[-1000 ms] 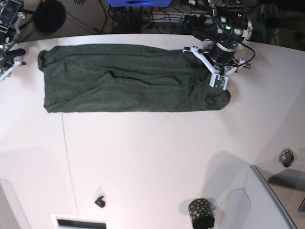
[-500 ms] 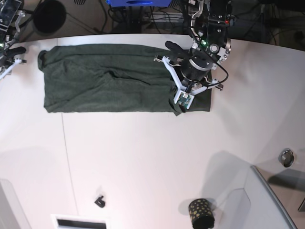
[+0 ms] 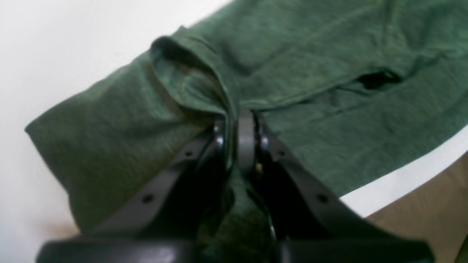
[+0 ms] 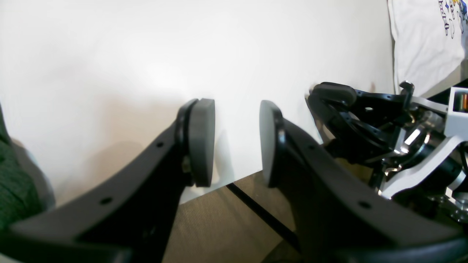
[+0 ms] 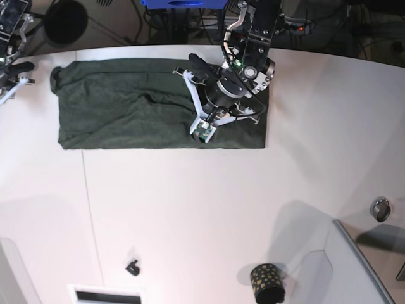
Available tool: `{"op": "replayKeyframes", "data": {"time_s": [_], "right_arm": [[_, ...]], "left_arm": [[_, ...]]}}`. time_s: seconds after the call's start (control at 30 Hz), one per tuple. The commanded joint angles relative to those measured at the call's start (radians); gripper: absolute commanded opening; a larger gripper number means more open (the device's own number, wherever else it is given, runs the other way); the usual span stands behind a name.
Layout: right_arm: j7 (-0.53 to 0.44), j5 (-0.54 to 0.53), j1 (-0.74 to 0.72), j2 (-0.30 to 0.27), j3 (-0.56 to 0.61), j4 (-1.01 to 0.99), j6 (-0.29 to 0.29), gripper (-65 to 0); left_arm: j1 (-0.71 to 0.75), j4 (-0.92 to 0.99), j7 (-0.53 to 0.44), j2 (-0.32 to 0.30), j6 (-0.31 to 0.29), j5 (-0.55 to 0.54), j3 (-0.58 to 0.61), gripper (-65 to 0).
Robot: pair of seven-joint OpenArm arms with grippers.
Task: Layout the t-shirt on the table in an organized manner, then fold the t-shirt properly
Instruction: 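Grasp the strip end with the left gripper and fold it toward the right gripper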
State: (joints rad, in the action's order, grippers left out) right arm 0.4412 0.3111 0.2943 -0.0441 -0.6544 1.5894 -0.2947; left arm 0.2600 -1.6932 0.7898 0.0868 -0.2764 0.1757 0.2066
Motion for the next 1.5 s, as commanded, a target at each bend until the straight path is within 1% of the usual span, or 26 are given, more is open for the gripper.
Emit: {"op": "replayKeyframes", "data": {"time_s": [0.0,0.13,0.37,0.53,0.63,0.93,1.1,1.47], "right_arm": [[-0.017,0.000,-0.004,-0.013,-0.008,0.021,0.010,-45.9],[-0.017,0.000,-0.004,-0.013,-0.003,0.021,0.010,-45.9],[-0.017,0.000,-0.004,-0.013,-0.002,0.021,0.010,-45.9],[-0.017,0.000,-0.004,-0.013,-0.003,0.021,0.010,-45.9],[-0.017,0.000,-0.004,-0.013,-0.005,0.021,0.010,-45.9],[-0.015,0.000,-0.004,-0.013,-0.009,0.021,0.010,-45.9],[-0.014,0.000,-0.004,-0.013,-0.009,0.021,0.010,-45.9],[-0.014,0.000,-0.004,-0.013,-0.009,0.021,0.010,-45.9]], "left_arm": [[-0.009,-0.012,-0.019,0.006,0.002,-0.005,0.001,-65.0],[-0.011,-0.005,-0.020,0.018,0.002,-0.003,0.001,-65.0],[-0.021,-0.005,-0.016,0.020,0.002,-0.005,0.003,-65.0],[-0.023,-0.005,-0.016,0.020,0.002,-0.005,0.054,-65.0],[-0.023,-0.005,-0.016,0.020,0.004,-0.005,0.058,-65.0],[-0.044,0.060,-0.020,0.021,0.004,-0.011,0.060,-65.0],[-0.060,0.060,-0.019,0.047,0.004,-0.003,0.061,-65.0],[-0.087,0.077,-0.016,0.060,0.004,-0.003,0.061,-65.0]]}}
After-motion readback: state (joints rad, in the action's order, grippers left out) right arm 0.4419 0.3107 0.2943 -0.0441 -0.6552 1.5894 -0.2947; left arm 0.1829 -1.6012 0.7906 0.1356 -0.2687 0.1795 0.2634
